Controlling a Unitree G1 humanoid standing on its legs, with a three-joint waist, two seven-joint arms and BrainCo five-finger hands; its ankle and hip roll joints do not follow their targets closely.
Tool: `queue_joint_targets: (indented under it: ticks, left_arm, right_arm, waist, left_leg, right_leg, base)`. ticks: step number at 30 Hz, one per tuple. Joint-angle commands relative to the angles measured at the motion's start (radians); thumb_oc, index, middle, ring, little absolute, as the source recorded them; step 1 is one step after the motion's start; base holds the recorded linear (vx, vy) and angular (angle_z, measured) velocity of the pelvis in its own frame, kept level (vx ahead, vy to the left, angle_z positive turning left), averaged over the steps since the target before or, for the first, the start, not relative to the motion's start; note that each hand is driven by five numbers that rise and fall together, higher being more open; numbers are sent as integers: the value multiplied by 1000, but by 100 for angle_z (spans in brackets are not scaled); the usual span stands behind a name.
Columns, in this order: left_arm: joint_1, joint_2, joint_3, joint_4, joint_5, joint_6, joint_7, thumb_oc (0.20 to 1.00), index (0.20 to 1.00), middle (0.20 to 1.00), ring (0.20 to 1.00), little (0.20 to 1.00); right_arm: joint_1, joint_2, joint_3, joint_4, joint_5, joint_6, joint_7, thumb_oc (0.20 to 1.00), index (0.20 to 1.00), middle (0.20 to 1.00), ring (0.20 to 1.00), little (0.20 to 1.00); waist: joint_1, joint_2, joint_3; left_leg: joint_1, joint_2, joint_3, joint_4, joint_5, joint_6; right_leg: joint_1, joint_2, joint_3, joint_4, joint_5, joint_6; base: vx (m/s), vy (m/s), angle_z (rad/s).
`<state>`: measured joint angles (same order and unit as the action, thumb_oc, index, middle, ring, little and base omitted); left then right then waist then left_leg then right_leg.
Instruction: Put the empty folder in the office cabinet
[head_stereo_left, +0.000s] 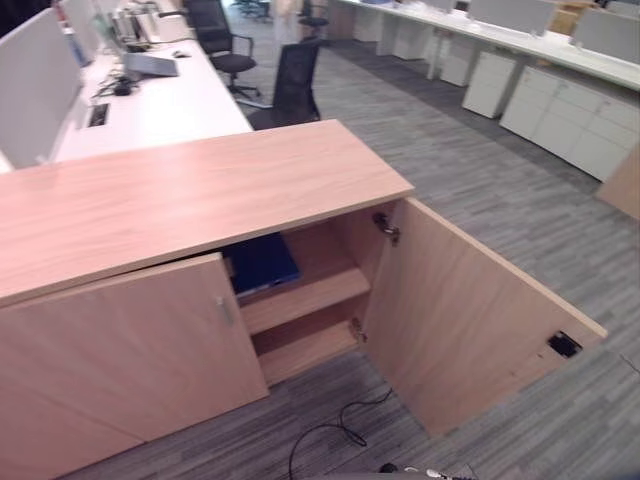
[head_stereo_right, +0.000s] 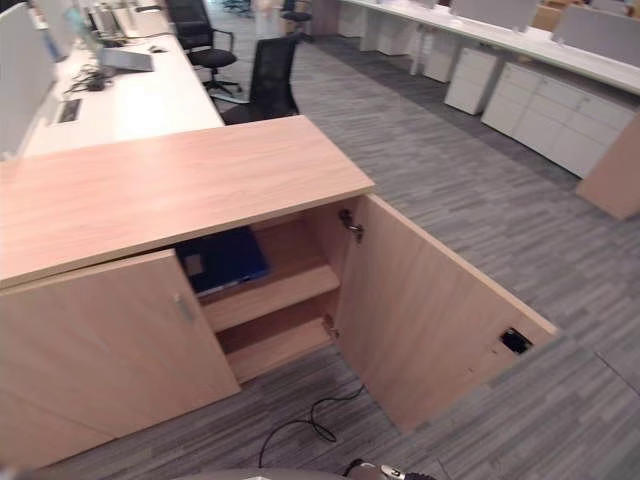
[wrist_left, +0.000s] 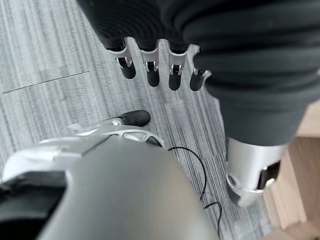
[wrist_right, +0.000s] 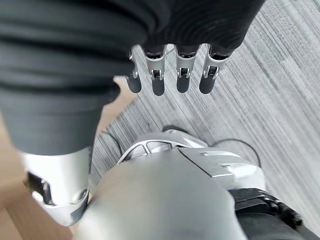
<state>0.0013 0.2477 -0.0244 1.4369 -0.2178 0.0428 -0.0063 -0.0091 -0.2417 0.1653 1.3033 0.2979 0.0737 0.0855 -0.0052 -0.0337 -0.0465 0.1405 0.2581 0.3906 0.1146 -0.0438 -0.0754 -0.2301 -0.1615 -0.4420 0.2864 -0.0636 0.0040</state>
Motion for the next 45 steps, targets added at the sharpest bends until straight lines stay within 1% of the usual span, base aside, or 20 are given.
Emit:
queue_joint_targets:
  ticks: [1, 2, 4, 5, 6, 7, 9, 11, 12, 13, 16, 18, 19, 21, 27, 30, 35, 39, 42, 45]
  left_arm:
    - [-69, 24, 37, 45, -54, -16, 33, 1000, 1000, 1000, 1000, 1000]
    - [-71, 17, 29, 43, -67, -18, 31, 1000, 1000, 1000, 1000, 1000]
    - [-68, 5, 9, 33, -83, -21, 22, 1000, 1000, 1000, 1000, 1000]
    - [-66, 3, 3, 30, -89, -22, 18, 1000, 1000, 1000, 1000, 1000]
    - [-63, 2, -3, 22, -98, -24, 15, 1000, 1000, 1000, 1000, 1000]
    - [-60, 3, -1, 22, -100, -25, 12, 1000, 1000, 1000, 1000, 1000]
    - [-53, 9, 2, 25, -79, -24, 13, 1000, 1000, 1000, 1000, 1000]
    - [-38, 15, 2, 15, -57, -24, 4, 1000, 1000, 1000, 1000, 1000]
    - [-38, 15, 2, 15, -57, -24, 4, 1000, 1000, 1000, 1000, 1000]
    - [-27, 15, 3, 7, -47, -28, 2, 1000, 1000, 1000, 1000, 1000]
    - [-10, 12, 2, -4, -32, -30, 1, 1000, 1000, 1000, 1000, 1000]
    - [1, 12, 4, -12, -24, -31, 0, 1000, 1000, 1000, 1000, 1000]
    - [2, 11, 4, -12, -24, -31, 0, 1000, 1000, 1000, 1000, 1000]
    - [17, 12, 12, -11, -13, -30, 1, 1000, 1000, 1000, 1000, 1000]
    - [28, 23, 20, 3, 22, -25, 12, 1000, 1000, 1000, 1000, 1000]
    - [29, 25, 22, 11, 31, -22, 17, 1000, 1000, 1000, 1000, 1000]
    - [33, 20, 18, 14, 38, -21, 15, 1000, 1000, 1000, 1000, 1000]
    - [41, 10, 11, 9, 34, -20, 9, 1000, 1000, 1000, 1000, 1000]
    - [45, 5, 7, 5, 32, -19, 5, 1000, 1000, 1000, 1000, 1000]
    - [44, 0, 2, -1, 22, -18, -5, 1000, 1000, 1000, 1000, 1000]
  right_arm:
    - [-47, 34, 47, 3, 44, -30, -24, 1000, 1000, 1000, 1000, 1000]
    - [-49, 26, 39, 3, 48, -32, -31, 1000, 1000, 1000, 1000, 1000]
    - [-54, 9, 20, 16, 47, -38, -44, 1000, 1000, 1000, 1000, 1000]
    - [-58, -2, 7, 26, 43, -38, -52, 1000, 1000, 1000, 1000, 1000]
    - [-64, -17, -9, 34, 42, -40, -61, 1000, 1000, 1000, 1000, 1000]
    - [-74, -33, -22, 43, 39, -40, -65, 1000, 1000, 1000, 1000, 1000]
    - [-79, -60, -51, 51, 38, -44, -81, 1000, 1000, 1000, 1000, 1000]
    - [-97, -119, -96, 28, 45, -55, -97, 1000, 1000, 1000, 1000, 1000]
    - [-96, -119, -97, 28, 44, -54, -97, 1000, 1000, 1000, 1000, 1000]
    - [-117, -161, -113, -7, 32, -68, -113, 1000, 1000, 1000, 1000, 1000]
    - [-160, -225, -126, -94, 7, -84, -137, 1000, 1000, 1000, 1000, 1000]
    - [-174, -264, -121, -178, -25, -93, -149, 1000, 1000, 1000, 1000, 1000]
    - [-173, -264, -122, -179, -25, -92, -149, 1000, 1000, 1000, 1000, 1000]
    - [-204, -313, -99, -335, -84, -104, -170, 1000, 1000, 1000, 1000, 1000]
    - [-277, -382, -32, -499, -174, -121, -172, 1000, 1000, 1000, 1000, 1000]
    - [-313, -388, 9, -585, -192, -131, -163, 1000, 1000, 1000, 1000, 1000]
    - [-340, -370, 48, -653, -174, -151, -148, 1000, 1000, 1000, 1000, 1000]
    - [-352, -328, 116, -761, -130, -172, -100, 1000, 1000, 1000, 1000, 1000]
    - [-359, -293, 194, -813, -115, -175, -52, 1000, 1000, 1000, 1000, 1000]
    - [-361, -253, 306, -847, -118, -159, 16, 1000, 1000, 1000, 1000, 1000]
  waist:
    - [-7, -60, 39]
    - [-1, -67, 44]
    - [11, -76, 52]
    - [13, -80, 55]
    - [18, -72, 62]
    - [17, -62, 62]
    - [9, -47, 46]
    - [-9, -34, 16]
    - [-8, -34, 16]
    - [-13, -26, 9]
    - [-21, -14, -8]
    - [-24, -8, -14]
    - [-24, -8, -14]
    - [-25, -3, -18]
    - [-14, -4, -25]
    - [-9, -6, -29]
    - [-1, -8, -32]
    - [6, -10, -34]
    - [12, -10, -34]
    - [17, -14, -33]
  left_leg:
    - [-157, -2, -110, 171, 32, -37]
    - [-194, -40, -153, 185, 13, -27]
    - [-244, -131, -237, 155, -60, -3]
    - [-267, -173, -266, 118, -35, 7]
    - [-286, -198, -302, 98, -25, 7]
    - [-269, -209, -314, 62, -23, 7]
    - [-223, -203, -308, -7, -10, 10]
    - [-186, -199, -283, -69, 9, 11]
    - [-184, -199, -282, -72, 10, 10]
    - [-162, -203, -279, -108, 15, 12]
    - [-135, -216, -270, -162, 29, 18]
    - [-122, -220, -265, -178, 30, 21]
    - [-121, -220, -264, -179, 30, 21]
    - [-109, -225, -260, -192, 29, 25]
    - [-101, -232, -261, -195, 23, 31]
    - [-100, -233, -261, -196, 23, 32]
    - [-101, -234, -262, -197, 24, 33]
    - [-99, -234, -261, -198, 26, 34]
    - [-102, -233, -263, -197, 28, 33]
    - [-104, -234, -261, -195, 30, 33]
  right_leg:
    - [213, 54, 30, -340, 53, 64]
    - [217, 59, 41, -349, 51, 61]
    - [228, 67, 77, -358, 48, 64]
    - [218, 65, 89, -359, 59, 62]
    - [221, 76, 104, -358, 60, 62]
    - [222, 88, 122, -359, 61, 63]
    - [232, 106, 136, -370, 63, 67]
    - [226, 104, 145, -374, 63, 70]
    - [226, 104, 146, -374, 63, 70]
    - [225, 106, 155, -374, 62, 74]
    - [222, 104, 161, -374, 62, 82]
    - [225, 103, 163, -374, 61, 85]
    - [226, 103, 164, -374, 61, 85]
    - [226, 101, 168, -374, 62, 90]
    - [231, 94, 167, -374, 63, 92]
    - [231, 91, 169, -374, 64, 92]
    - [232, 89, 168, -374, 65, 92]
    - [231, 86, 165, -374, 68, 92]
    - [230, 86, 166, -374, 70, 91]
    - [226, 86, 169, -374, 74, 90]
  base:
    - [66, -170, -97]
    - [56, -124, -72]
    - [44, -58, -51]
    - [1, -5, -57]
    - [-21, 13, -53]
    - [43, 6, -49]
    - [78, 33, -71]
    - [105, 78, -52]
    - [88, 88, -7]
    - [38, 73, 1]
    - [47, 79, -16]
    - [32, 48, -17]
    - [13, 37, -5]
    - [12, 48, -1]
    - [4, 36, -1]
    - [0, 0, 0]
    - [0, 0, 0]
    - [0, 0, 0]
    - [-6, 3, -2]
    - [-23, 6, -6]
